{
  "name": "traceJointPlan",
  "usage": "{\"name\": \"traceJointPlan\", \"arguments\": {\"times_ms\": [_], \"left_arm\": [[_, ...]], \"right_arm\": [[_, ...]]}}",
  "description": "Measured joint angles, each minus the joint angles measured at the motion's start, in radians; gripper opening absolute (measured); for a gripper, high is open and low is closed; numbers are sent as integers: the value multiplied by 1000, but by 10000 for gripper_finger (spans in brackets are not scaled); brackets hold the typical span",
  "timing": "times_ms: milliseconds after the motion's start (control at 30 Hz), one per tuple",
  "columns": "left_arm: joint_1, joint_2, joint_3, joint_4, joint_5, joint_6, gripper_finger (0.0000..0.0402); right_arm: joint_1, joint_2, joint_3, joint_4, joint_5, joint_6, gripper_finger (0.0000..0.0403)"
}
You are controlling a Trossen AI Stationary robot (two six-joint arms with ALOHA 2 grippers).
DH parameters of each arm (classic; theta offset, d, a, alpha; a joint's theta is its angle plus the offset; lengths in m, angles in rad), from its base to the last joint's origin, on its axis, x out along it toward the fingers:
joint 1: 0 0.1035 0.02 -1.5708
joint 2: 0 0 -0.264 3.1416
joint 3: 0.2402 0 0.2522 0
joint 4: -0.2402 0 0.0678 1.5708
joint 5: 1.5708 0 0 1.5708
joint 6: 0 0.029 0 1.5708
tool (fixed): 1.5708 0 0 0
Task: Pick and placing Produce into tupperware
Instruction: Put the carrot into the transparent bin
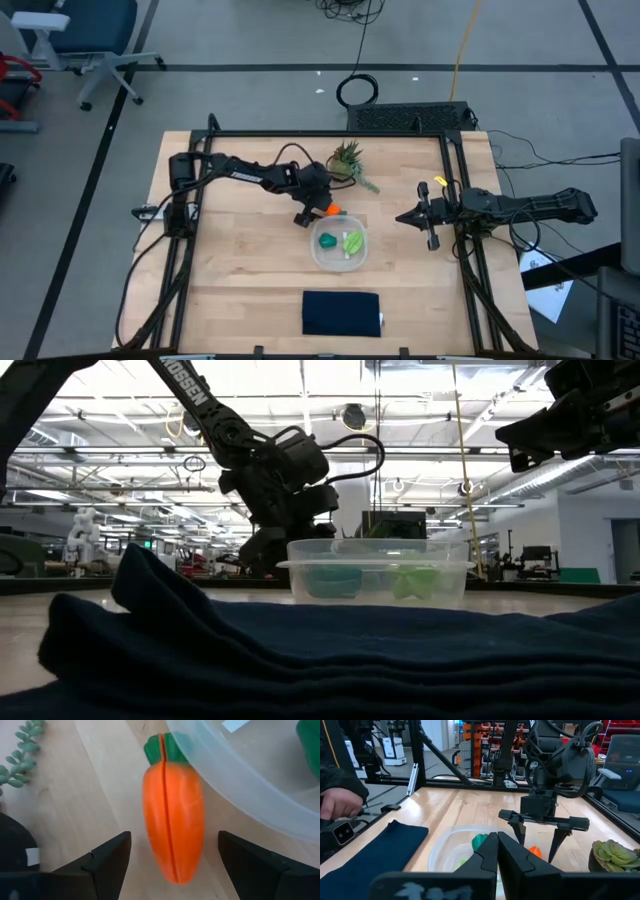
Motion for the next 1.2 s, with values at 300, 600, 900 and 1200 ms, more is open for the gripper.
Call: {"name": "traceJointPlan", "arguments": {"times_ms": [300, 600, 900, 1200], "left_arm": [[5, 2, -1, 22, 2, 21, 296], [5, 2, -1, 20, 10, 20, 292], [3, 2, -1, 17, 20, 25, 188], [2, 2, -1, 19, 26, 13, 103]], "right_arm": [[-3, 0, -85, 166, 0, -12, 0], [-37, 0, -105, 201, 0, 8, 0], [-42, 0, -105, 193, 0, 9, 0], [-42, 0, -105, 193, 0, 8, 0]]}}
